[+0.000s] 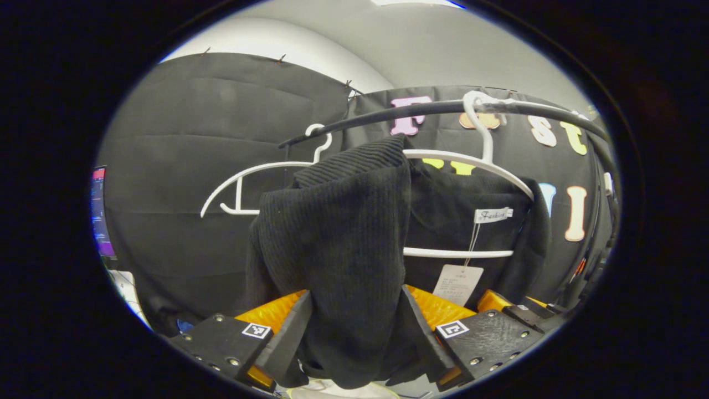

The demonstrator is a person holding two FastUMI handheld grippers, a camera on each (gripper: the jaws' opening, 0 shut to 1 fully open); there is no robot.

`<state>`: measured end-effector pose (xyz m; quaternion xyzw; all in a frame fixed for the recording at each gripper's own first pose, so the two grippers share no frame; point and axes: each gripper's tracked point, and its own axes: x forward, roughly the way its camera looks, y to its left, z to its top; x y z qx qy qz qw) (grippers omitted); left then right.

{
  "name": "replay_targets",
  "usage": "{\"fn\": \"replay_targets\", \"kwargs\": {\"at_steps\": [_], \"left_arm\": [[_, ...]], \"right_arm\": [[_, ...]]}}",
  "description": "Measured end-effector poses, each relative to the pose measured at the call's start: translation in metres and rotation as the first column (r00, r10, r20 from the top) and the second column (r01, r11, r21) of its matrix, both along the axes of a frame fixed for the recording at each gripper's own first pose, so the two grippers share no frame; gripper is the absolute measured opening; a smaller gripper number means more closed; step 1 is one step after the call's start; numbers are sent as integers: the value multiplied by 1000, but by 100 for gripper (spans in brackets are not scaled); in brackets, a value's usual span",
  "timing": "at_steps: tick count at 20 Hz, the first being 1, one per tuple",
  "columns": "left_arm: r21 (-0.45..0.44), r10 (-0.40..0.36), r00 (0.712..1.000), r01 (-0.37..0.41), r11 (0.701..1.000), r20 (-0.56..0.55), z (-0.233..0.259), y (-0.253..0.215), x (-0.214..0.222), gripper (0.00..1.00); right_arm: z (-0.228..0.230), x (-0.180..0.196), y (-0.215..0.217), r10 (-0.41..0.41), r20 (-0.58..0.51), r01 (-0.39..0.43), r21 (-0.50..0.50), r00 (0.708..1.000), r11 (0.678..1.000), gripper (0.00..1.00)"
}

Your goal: Grasp the clothes on the hanger with both hands and then place them into the laundry hamper below.

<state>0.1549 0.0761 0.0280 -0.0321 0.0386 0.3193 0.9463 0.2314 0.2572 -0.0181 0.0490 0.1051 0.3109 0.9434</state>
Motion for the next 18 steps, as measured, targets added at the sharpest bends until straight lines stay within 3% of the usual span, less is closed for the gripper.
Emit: {"fn": "replay_targets", "kwargs": {"at_steps": [3, 5, 9, 11, 13, 15, 18], "left_arm": [[8, 6, 1000, -6, 1000, 3, 1, 4, -1, 92], [13, 10, 1000, -10, 1000, 7, 2, 10, -3, 75], [16, 36, 999, -37, 999, 28, 8, 23, -17, 30], [10, 22, 999, -23, 1000, 48, 11, 23, -20, 7], [-13, -33, 998, 34, 999, 60, 12, 16, -20, 8], [-45, -58, 993, 63, 997, 101, 15, 16, -27, 5], [-50, -96, 989, 102, 994, 108, 21, 10, -35, 0]], "right_arm": [[-1, 8, -2, 16, 16, -15, -9, 1000, 1000, 95], [2, 13, -7, 15, 37, -15, -7, 999, 1000, 77], [10, 25, -16, 13, 134, -4, -63, 991, 998, 31], [10, 24, -11, 51, 118, -46, -48, 992, 998, 14], [8, 20, -2, 133, 73, -132, -16, 988, 991, 4], [6, 24, 0, 176, 54, -176, -12, 983, 984, 1], [16, 32, -13, 170, 78, -171, 4, 982, 985, 0]]}}
